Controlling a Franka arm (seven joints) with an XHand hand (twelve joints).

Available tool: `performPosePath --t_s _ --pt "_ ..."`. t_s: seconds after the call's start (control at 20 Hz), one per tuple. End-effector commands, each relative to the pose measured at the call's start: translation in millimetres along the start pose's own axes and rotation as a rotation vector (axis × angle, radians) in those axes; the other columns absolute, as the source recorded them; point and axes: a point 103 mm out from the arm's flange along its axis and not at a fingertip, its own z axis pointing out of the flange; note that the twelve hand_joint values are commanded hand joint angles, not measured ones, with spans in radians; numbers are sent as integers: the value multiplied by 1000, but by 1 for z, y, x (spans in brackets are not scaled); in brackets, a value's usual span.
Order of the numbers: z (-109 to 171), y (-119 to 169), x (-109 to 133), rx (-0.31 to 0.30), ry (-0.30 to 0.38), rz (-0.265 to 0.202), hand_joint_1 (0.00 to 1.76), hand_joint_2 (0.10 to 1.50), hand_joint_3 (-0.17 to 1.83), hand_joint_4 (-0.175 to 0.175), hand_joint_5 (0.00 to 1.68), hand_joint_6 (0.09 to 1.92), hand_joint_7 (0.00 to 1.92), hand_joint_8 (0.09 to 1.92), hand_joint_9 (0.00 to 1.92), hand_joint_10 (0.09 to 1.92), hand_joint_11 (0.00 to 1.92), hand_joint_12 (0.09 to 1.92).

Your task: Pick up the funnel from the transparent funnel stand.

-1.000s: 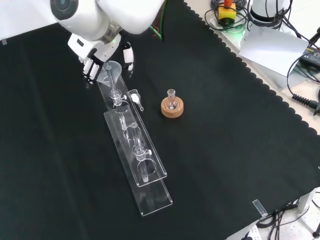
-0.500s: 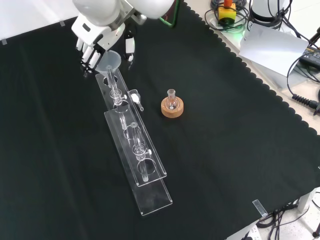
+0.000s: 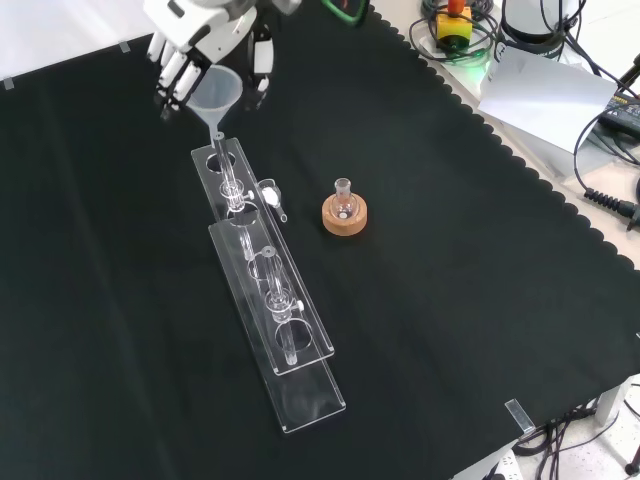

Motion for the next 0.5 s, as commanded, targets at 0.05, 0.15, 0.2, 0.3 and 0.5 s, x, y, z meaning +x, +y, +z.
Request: performPosePath --t_s 0.05,0.15,0.2,0.3,0.5 --pt "-14 -53 7 -7 -7 30 762 754 514 6 634 252 476 577 867 403 710 1214" --pt "-17 -64 11 -7 -8 34 763 750 520 6 609 308 474 580 868 401 708 1217" --pt "-17 -69 13 -6 -9 37 763 749 523 6 594 341 473 581 868 400 707 1220" --pt "-18 -79 18 1 -7 60 763 748 525 6 578 377 472 583 869 400 705 1224" --pt "-17 -95 31 11 -4 65 764 748 527 6 570 396 472 584 869 400 704 1223"
